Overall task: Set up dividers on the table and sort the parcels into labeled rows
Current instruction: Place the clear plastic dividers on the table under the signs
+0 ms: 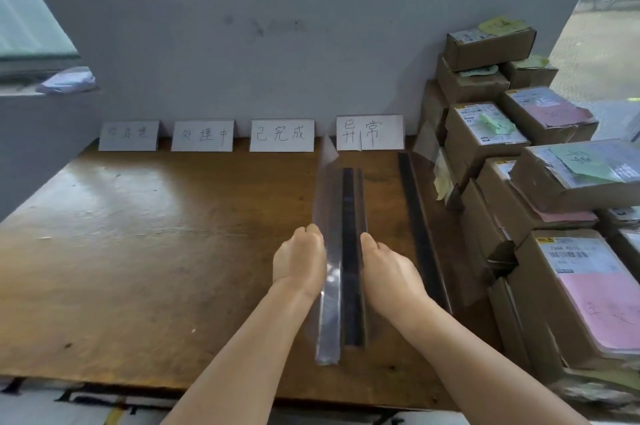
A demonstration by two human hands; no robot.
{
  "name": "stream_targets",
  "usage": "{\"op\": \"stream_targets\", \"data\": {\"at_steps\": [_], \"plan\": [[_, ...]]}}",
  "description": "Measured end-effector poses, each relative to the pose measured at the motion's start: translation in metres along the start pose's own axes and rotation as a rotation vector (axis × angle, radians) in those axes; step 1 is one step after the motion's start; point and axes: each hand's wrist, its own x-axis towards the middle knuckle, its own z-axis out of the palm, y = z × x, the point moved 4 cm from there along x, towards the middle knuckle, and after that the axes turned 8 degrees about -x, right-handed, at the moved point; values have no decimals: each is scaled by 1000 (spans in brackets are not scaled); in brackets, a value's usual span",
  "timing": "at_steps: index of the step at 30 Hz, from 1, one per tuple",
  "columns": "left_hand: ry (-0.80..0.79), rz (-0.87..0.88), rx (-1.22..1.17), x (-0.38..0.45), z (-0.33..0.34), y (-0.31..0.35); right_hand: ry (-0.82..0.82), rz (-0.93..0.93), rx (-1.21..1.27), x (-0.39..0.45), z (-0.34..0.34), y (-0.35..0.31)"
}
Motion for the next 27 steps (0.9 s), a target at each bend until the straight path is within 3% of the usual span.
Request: {"op": "stream_targets", "data": {"at_steps": [8, 20, 27], "plan": [[-61, -52, 85, 7, -26, -68, 69, 29, -70, 15, 11, -40], [-91, -131, -43, 27, -39, -127, 155, 202, -74, 43, 14, -67], [-105, -77, -118, 33, -38, -132, 75, 231, -84, 60, 12, -72]]}}
